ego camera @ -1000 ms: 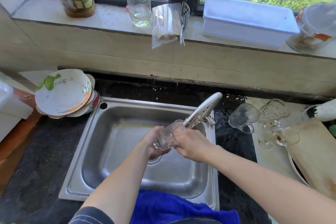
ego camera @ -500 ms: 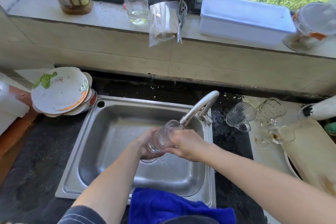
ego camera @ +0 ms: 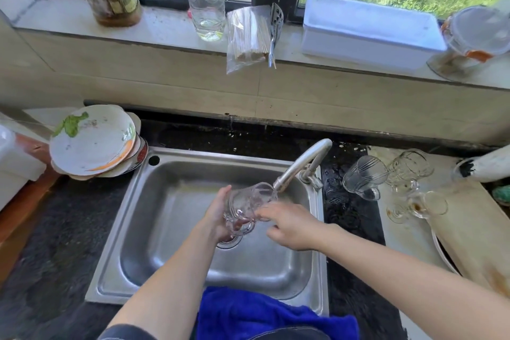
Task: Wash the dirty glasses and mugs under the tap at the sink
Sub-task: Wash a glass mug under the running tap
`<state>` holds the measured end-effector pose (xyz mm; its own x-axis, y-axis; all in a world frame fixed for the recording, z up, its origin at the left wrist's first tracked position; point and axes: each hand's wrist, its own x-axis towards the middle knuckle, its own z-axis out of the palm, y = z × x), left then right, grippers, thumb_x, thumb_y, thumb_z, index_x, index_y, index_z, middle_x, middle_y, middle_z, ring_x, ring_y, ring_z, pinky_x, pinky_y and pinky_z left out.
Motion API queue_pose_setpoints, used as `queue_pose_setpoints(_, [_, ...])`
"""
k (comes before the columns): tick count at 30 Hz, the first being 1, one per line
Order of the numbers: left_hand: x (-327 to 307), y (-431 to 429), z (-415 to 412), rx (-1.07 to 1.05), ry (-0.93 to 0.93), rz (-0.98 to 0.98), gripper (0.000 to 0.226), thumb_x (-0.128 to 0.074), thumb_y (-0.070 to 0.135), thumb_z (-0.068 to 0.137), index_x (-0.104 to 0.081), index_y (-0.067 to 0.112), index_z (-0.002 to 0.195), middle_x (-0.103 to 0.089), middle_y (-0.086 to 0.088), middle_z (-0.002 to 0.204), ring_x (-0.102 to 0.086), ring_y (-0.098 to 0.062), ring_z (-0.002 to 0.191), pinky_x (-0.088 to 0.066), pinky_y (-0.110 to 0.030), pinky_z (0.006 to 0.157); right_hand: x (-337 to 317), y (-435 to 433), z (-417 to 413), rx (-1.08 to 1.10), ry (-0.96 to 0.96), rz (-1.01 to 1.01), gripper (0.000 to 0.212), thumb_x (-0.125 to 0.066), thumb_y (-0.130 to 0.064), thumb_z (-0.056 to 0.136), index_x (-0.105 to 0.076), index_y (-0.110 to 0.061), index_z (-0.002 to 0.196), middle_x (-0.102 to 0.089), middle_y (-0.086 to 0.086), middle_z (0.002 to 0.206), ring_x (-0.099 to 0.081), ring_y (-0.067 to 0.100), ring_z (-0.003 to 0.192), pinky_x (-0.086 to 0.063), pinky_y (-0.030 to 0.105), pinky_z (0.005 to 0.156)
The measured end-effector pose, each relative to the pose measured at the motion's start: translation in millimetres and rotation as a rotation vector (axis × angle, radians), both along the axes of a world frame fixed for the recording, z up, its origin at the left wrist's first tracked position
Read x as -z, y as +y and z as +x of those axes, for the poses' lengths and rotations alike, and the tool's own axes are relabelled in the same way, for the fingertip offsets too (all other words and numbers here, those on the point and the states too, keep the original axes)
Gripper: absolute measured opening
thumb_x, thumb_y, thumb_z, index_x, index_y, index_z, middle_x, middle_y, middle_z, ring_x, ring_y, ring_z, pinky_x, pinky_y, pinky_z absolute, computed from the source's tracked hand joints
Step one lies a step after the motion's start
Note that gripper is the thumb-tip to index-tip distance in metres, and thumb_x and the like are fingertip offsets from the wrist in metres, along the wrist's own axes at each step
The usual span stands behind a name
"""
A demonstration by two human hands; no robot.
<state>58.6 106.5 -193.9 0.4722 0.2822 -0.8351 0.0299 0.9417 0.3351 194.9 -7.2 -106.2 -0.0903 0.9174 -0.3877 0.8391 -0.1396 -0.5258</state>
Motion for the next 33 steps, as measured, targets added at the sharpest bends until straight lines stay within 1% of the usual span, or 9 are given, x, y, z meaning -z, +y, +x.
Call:
queue_pose_setpoints(3, [-3.7, -4.0, 7.8, 0.101, 0.121, 0.069, 0.046, -0.053, 0.054, 0.084, -0.066, 0.011, 0.074, -0.061, -0.006, 0.055, -0.055, -0.019, 0.041, -0.042, -0.018, 0.043, 5.5, 5.7, -6.3, -0.086, -0.184, 0.012, 0.040, -0.049, -0.009, 0.085, -0.057, -0.026, 0.121, -0.056, -0.002, 0.127, -0.044, 0.020, 0.123, -0.039, 0.032, 0.086])
queue_pose_setpoints(11, [-7.6, -2.9, 2.7, 0.114, 0.191, 0.027, 0.044, -0.061, 0.051, 0.079, -0.061, 0.013, 0.101, -0.065, -0.012, 0.080, -0.059, -0.024, 0.059, -0.046, -0.027, 0.056, 11.2, 9.1, -2.4, 0.033, -0.192, 0.036, 0.029, -0.056, -0.027, 0.090, -0.060, -0.020, 0.118, -0.060, 0.003, 0.122, -0.060, 0.030, 0.107, -0.050, 0.042, 0.084])
queue_pose_setpoints(16, [-17.0, 3.0, -13.5, 0.133, -0.060, -0.091, 0.038, -0.053, 0.038, 0.087, -0.077, 0.009, 0.081, -0.073, -0.013, 0.083, -0.069, -0.027, 0.067, -0.056, -0.032, 0.060, 8.4, 8.7, 9.3, 0.311, 0.307, -0.088, 0.025, -0.068, -0.010, 0.085, -0.077, -0.026, 0.100, -0.069, -0.009, 0.115, -0.061, 0.009, 0.108, -0.047, 0.030, 0.097])
queue_pose_setpoints(19, [-22.1, -0.4, -11.4, 0.046, -0.019, -0.024, 0.035, -0.048, 0.035, 0.093, -0.068, 0.007, 0.102, -0.070, -0.016, 0.090, -0.063, -0.028, 0.069, -0.046, -0.035, 0.065, 3.7, 3.9, 14.1, 0.618, 0.602, -0.066, 0.041, -0.050, 0.012, 0.082, -0.077, -0.016, 0.096, -0.074, -0.009, 0.101, -0.066, 0.009, 0.102, -0.048, 0.021, 0.086])
queue_pose_setpoints(21, [-21.3, -3.9, -8.0, -0.019, 0.051, 0.073, 0.033, -0.046, 0.032, 0.096, -0.059, 0.007, 0.114, -0.066, -0.016, 0.091, -0.062, -0.027, 0.064, -0.044, -0.032, 0.059, 7.9, -0.7, 12.9, 0.825, 0.810, -0.092, 0.037, -0.047, 0.008, 0.088, -0.073, -0.016, 0.096, -0.074, -0.003, 0.105, -0.066, 0.020, 0.103, -0.048, 0.029, 0.081])
queue_pose_setpoints(24, [-21.2, -12.1, -0.8, -0.071, 0.181, 0.193, 0.028, -0.048, 0.028, 0.097, -0.054, 0.005, 0.112, -0.064, -0.017, 0.085, -0.064, -0.029, 0.060, -0.046, -0.028, 0.047, 24.0, -3.2, 4.3, 0.916, 0.738, -0.003, 0.011, -0.061, -0.012, 0.092, -0.066, -0.021, 0.089, -0.072, 0.007, 0.100, -0.066, 0.022, 0.097, -0.048, 0.021, 0.069])
queue_pose_setpoints(28, [-20.5, -25.8, 9.3, -0.046, 0.288, 0.274, 0.034, -0.048, 0.037, 0.095, -0.052, 0.006, 0.104, -0.052, -0.014, 0.073, -0.045, -0.023, 0.051, -0.039, -0.024, 0.041, 36.1, 7.1, 7.7, 1.024, 0.435, 0.149, 0.014, -0.068, -0.026, 0.090, -0.057, -0.024, 0.081, -0.057, -0.011, 0.077, -0.053, 0.006, 0.069, -0.039, 0.013, 0.056])
queue_pose_setpoints(31, [-19.8, -32.2, 7.3, -0.109, 0.282, 0.289, 0.037, -0.049, 0.041, 0.094, -0.051, 0.006, 0.104, -0.052, -0.014, 0.076, -0.045, -0.023, 0.053, -0.042, -0.025, 0.042, 42.2, 7.0, 3.6, 1.172, 0.574, -0.026, 0.026, -0.071, -0.035, 0.086, -0.054, -0.023, 0.101, -0.061, -0.003, 0.099, -0.061, 0.011, 0.075, -0.054, 0.027, 0.063])
queue_pose_setpoints(33, [-22.3, -34.6, 3.0, -0.088, 0.273, 0.340, 0.039, -0.050, 0.042, 0.094, -0.051, 0.005, 0.108, -0.059, -0.019, 0.085, -0.053, -0.025, 0.059, -0.045, -0.028, 0.046, 42.8, 4.7, -2.2, 1.264, 0.734, -0.122, 0.019, -0.070, -0.026, 0.088, -0.062, -0.010, 0.087, -0.069, 0.009, 0.090, -0.061, 0.011, 0.058, -0.052, 0.024, 0.052])
